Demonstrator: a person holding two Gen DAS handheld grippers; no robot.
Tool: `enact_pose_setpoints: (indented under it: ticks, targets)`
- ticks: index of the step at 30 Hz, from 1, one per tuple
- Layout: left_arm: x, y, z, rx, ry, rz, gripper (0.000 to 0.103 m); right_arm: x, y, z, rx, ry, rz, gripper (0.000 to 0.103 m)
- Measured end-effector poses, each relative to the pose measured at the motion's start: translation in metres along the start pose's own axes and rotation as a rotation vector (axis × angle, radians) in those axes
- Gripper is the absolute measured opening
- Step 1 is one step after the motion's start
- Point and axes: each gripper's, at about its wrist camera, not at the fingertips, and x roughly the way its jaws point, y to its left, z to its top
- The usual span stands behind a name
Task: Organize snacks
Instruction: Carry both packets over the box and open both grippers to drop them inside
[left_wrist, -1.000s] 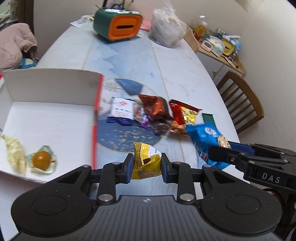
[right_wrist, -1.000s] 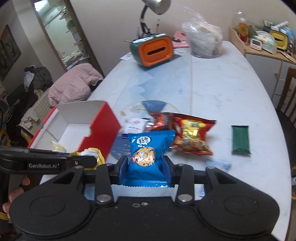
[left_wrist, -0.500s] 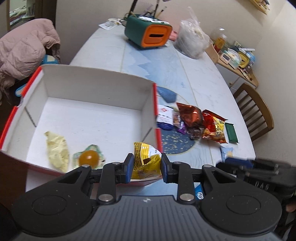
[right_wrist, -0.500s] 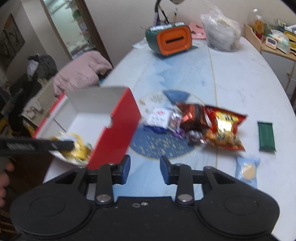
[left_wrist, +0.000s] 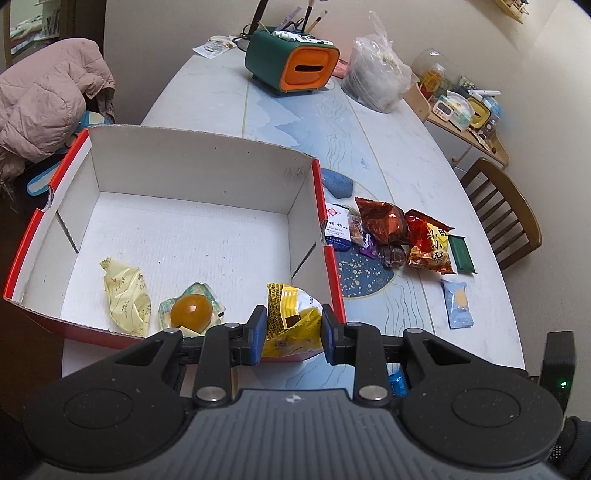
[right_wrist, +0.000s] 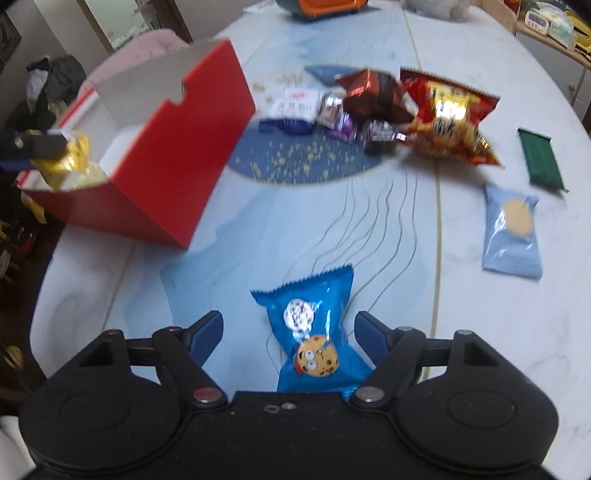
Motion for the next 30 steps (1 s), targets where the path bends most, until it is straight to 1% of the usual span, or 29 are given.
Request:
enact_pose_setpoints:
  ticks: [3,6,10,13,16,20,26,30]
  targets:
    - [0.001,0.002,-0.002,0.004,0.005,-0.002,0.029,0.007,0.005,-0.003,-0.028,0.011,-0.022,0.073]
    - [0.002,0.005,-0.004,0.001,0.012,-0.004,0.029,0.011,0.009,-0.003,-0.067,0.016,-0.059,0.066]
    - [0.001,0.008,-0.004,0.002,0.009,-0.011,0.029,0.015,0.010,-0.003,-0.083,0.022,-0.093,0.045]
    - [0.000,0.011,-0.005,-0.003,0.008,-0.015,0.029,0.013,0.011,-0.002,-0.083,0.019,-0.100,0.040]
    - [-0.002,0.013,-0.004,-0.003,0.002,-0.016,0.029,0.007,0.014,0.001,-0.072,0.007,-0.101,0.039]
    - [-0.008,0.016,-0.001,-0.008,-0.014,-0.020,0.029,-0.011,0.020,0.014,-0.057,-0.041,-0.072,0.039]
    - [-0.018,0.023,0.009,-0.015,-0.048,-0.013,0.029,-0.041,0.041,0.048,-0.062,-0.132,-0.014,0.039]
    - [-0.023,0.032,0.018,-0.022,-0.068,0.005,0.029,-0.051,0.058,0.074,-0.084,-0.177,0.028,0.039]
